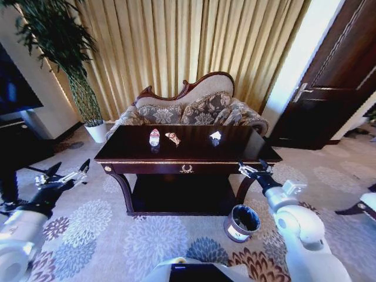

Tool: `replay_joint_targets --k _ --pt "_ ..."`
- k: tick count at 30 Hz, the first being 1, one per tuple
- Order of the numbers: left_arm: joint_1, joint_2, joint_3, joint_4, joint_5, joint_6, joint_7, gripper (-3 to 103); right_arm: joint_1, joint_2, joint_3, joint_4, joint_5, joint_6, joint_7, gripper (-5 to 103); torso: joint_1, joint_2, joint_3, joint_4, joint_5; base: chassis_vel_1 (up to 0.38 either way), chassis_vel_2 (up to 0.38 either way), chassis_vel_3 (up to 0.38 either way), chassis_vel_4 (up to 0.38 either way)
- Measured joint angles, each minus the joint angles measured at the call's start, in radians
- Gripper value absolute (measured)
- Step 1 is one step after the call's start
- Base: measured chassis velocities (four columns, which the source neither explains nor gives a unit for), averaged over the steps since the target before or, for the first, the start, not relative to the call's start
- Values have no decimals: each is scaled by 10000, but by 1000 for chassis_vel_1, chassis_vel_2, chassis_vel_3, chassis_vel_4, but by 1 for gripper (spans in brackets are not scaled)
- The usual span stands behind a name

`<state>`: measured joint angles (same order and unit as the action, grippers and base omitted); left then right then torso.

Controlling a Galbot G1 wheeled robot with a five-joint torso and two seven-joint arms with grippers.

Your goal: Move to the front of the table and place the trash on the table into the trash bin.

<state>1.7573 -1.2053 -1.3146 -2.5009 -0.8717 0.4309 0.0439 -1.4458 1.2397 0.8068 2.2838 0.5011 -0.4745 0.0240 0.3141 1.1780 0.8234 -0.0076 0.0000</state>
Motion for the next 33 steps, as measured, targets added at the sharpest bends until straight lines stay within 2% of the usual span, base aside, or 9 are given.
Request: replay_joint_targets --k 8,33 --pt "38 -14 199 0 790 6 -189 100 73 23 -67 -270 -74 293 -234 100 0 0 0 1 0 0 0 0 0" --pt "130 -189 702 10 1275 -33 126 100 65 155 5 -728 -29 851 -551 100 2 -2 0 1 0 -76 81 78 -81"
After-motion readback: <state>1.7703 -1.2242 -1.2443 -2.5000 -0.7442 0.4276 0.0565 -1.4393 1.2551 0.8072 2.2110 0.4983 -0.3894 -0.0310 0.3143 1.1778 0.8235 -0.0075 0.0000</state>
